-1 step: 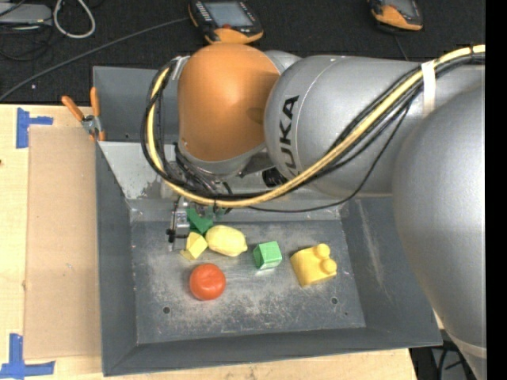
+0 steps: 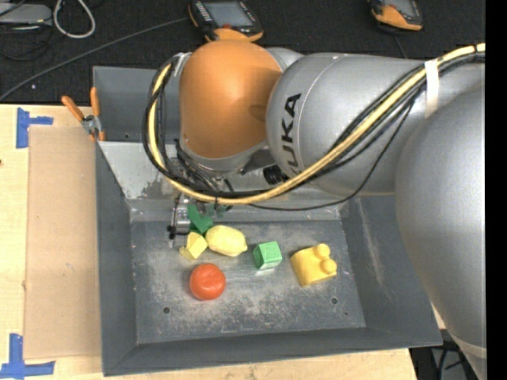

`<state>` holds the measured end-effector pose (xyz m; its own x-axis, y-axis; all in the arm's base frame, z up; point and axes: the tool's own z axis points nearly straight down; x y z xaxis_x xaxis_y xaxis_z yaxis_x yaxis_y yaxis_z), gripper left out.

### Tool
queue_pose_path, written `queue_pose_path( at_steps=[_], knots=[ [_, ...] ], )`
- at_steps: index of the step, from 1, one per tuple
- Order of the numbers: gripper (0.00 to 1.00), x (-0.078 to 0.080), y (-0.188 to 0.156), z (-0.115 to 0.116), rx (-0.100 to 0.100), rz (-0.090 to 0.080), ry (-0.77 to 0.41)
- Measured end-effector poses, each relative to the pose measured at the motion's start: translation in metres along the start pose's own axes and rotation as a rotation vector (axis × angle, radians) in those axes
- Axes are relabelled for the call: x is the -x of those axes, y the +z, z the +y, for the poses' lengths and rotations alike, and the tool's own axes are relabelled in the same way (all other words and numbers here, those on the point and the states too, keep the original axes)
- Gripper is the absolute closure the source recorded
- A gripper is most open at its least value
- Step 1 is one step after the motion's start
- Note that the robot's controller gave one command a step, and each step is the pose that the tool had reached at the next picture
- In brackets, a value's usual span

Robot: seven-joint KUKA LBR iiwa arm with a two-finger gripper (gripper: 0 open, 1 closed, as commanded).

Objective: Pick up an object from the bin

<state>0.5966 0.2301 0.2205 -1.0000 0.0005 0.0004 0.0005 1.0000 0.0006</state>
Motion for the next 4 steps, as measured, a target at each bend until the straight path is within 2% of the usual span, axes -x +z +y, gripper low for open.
queue_pose_path(
  at_steps=[1,2,3,4],
  knots=[
    [0.00,-0.019,0.027,-0.040,0.003,-0.002,0.126],
    [0.00,-0.028,0.027,-0.078,0.000,0.000,0.288],
    [0.00,-0.043,0.053,-0.104,0.000,0.004,0.038],
    [0.00,-0.051,0.084,-0.111,0.001,0.000,0.032]
  ],
)
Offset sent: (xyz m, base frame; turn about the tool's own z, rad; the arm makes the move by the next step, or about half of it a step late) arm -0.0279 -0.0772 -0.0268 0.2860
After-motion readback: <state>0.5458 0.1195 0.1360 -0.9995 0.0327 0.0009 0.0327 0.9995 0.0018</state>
